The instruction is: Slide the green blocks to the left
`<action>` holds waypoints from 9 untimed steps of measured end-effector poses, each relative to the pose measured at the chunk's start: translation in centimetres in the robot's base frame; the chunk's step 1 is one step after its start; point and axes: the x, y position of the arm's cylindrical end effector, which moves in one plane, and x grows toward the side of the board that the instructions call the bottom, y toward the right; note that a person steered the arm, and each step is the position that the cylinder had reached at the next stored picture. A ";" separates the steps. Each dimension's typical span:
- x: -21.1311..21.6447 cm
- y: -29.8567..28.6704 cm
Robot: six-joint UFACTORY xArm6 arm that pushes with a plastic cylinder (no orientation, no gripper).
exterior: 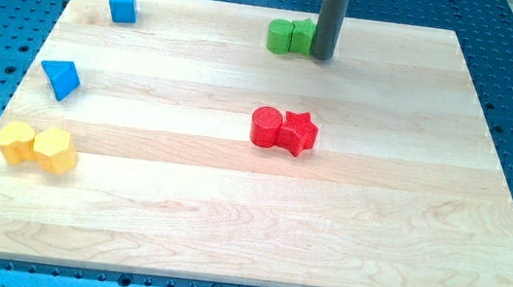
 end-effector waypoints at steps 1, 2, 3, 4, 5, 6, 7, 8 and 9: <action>0.0 -6.3; 1.6 -6.6; 2.3 0.3; -0.2 1.5; -2.9 1.5; -3.5 -1.5; -3.5 -6.1; -3.5 -11.6; -3.5 -16.7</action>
